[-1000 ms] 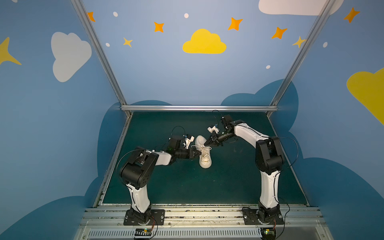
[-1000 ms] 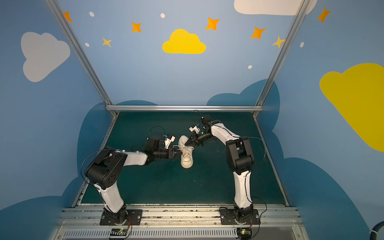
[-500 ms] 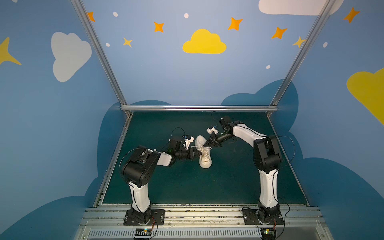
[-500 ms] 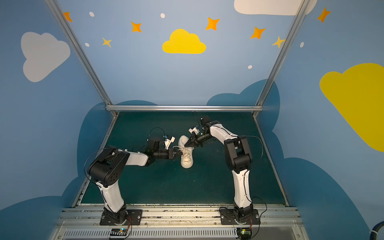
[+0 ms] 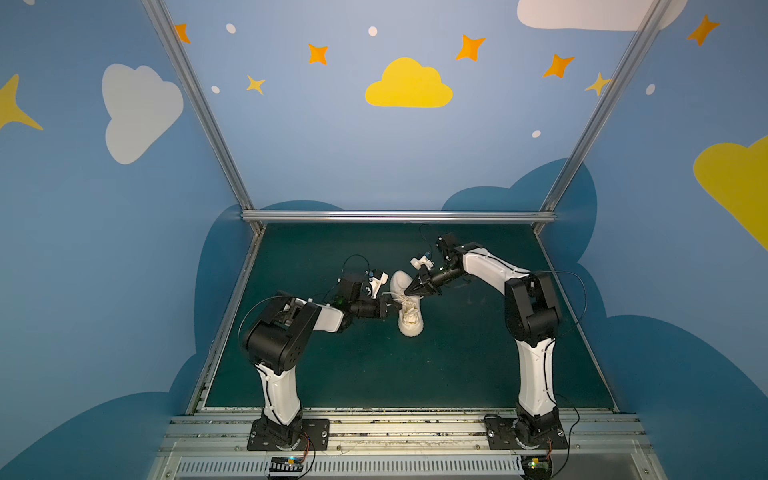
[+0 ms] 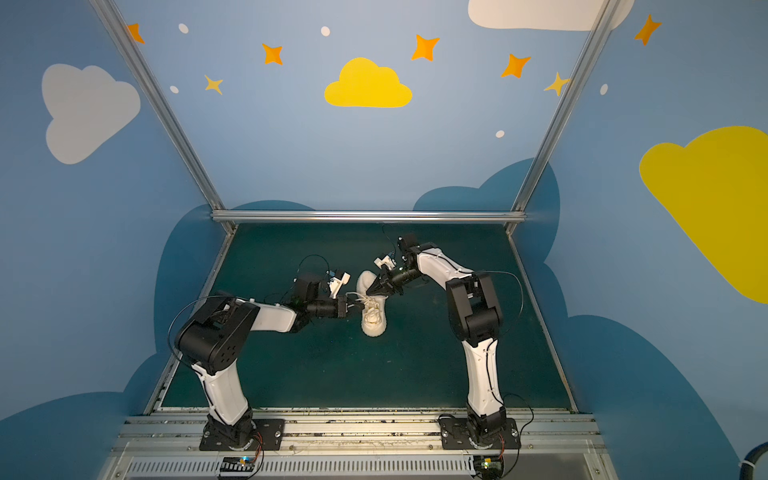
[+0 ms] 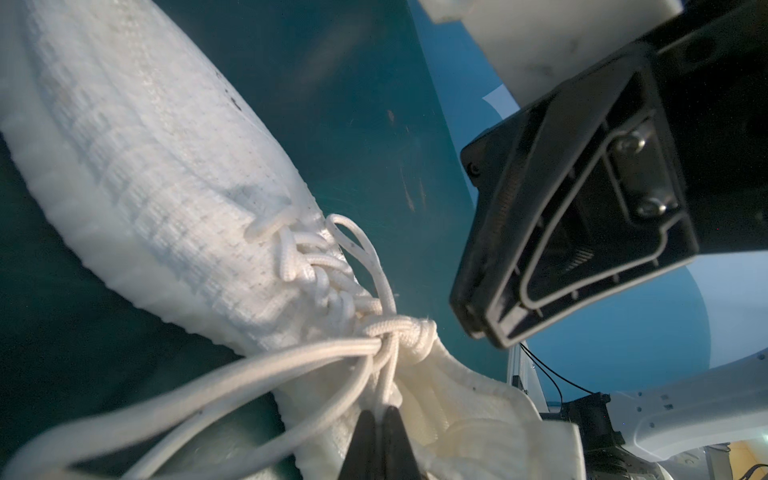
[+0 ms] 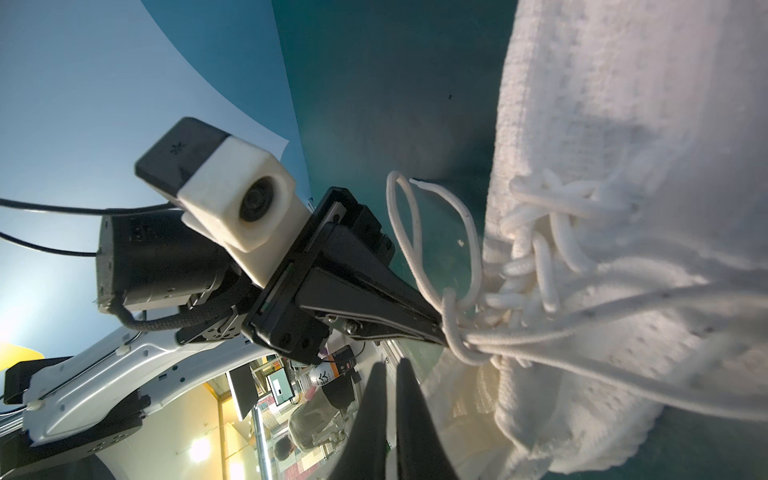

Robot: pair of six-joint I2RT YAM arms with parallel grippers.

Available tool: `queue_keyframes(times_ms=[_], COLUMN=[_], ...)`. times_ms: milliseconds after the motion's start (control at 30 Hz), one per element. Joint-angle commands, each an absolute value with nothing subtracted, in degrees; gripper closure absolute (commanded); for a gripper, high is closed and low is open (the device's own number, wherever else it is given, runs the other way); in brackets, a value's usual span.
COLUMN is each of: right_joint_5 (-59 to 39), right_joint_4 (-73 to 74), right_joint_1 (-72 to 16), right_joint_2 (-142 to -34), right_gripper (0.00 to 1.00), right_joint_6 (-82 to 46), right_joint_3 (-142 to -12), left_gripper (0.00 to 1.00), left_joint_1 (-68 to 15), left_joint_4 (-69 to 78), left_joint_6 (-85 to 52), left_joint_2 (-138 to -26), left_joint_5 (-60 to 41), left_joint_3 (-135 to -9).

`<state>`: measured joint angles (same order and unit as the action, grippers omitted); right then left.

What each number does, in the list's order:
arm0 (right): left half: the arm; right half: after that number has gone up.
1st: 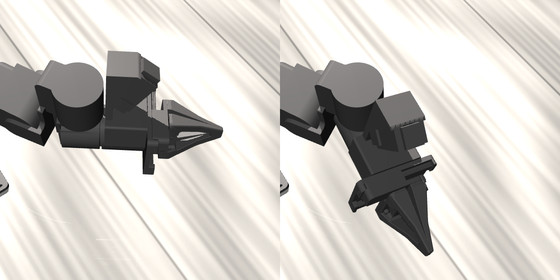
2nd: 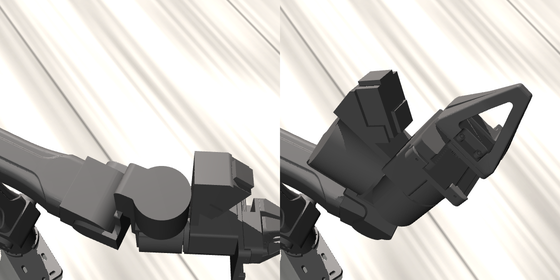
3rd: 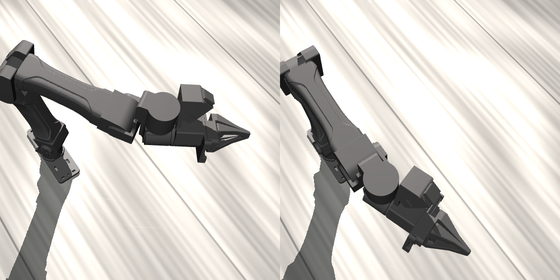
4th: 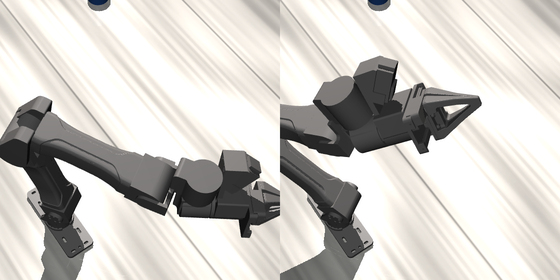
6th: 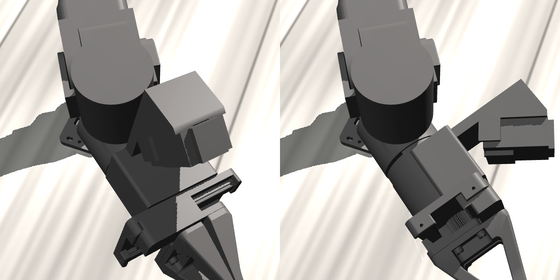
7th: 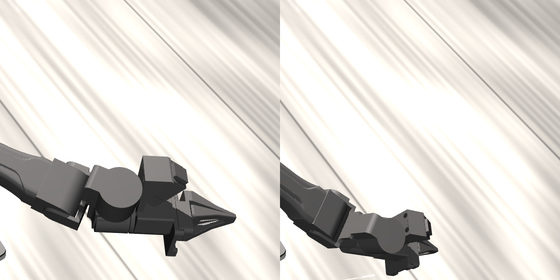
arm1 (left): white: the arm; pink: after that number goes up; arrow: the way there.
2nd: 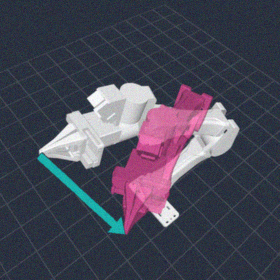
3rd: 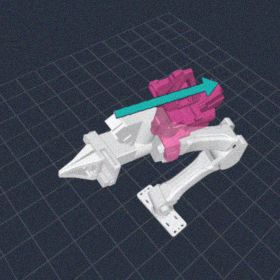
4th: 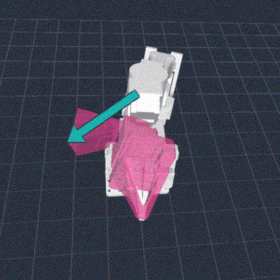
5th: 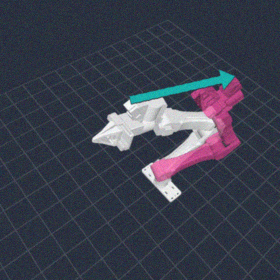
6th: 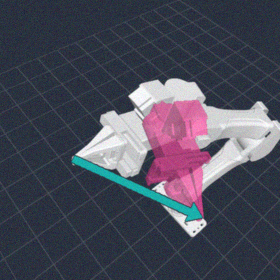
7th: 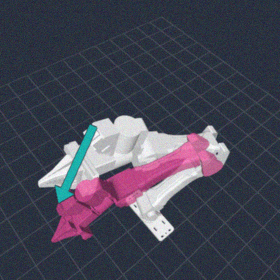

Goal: Tie the shoes

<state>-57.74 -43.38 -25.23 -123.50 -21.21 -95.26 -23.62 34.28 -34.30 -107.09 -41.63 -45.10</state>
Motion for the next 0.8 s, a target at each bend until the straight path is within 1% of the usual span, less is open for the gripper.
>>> queue_keyframes(times_ms=[0, 100, 200, 267, 300, 333, 767], right_joint_5=[-57.57, -57.57, -57.65, -57.66, -57.58, -57.65, -56.23], right_joint_4=[-42.83, -42.63, -42.44, -42.35, -42.32, -42.28, -42.67], right_joint_1=[-25.88, -25.98, -25.96, -26.01, -25.95, -25.96, -25.95], right_joint_2=[-125.1, -125.42, -125.7, -125.86, -125.86, -125.97, -126.73], right_gripper=[0.91, 0.91, 0.91, 0.91, 0.92, 0.92, 0.92], right_joint_6=[-21.68, -21.71, -21.7, -21.71, -21.69, -21.71, -21.52], right_joint_3=[-96.59, -96.6, -96.52, -96.35, -96.26, -96.25, -96.15], left_gripper=[0.9, 0.87, 0.87, 0.92, 0.96, 0.97, 0.97], left_joint_1=[-23.08, -22.9, -22.71, -22.71, -22.71, -22.7, -21.43], left_joint_4=[31.71, 31.56, 31.7, 31.88, 32.03, 32.14, 26.0], left_joint_6=[-32.77, -32.79, -32.93, -32.75, -32.87, -32.85, -29.31], left_joint_2=[-105.22, -104.85, -104.9, -104.96, -105.01, -105.15, -101.19], left_joint_5=[-41.56, -41.56, -41.82, -42.06, -42.13, -42.1, -41.57], left_joint_3=[-44.72, -44.56, -44.54, -44.41, -44.42, -44.47, -43.05])
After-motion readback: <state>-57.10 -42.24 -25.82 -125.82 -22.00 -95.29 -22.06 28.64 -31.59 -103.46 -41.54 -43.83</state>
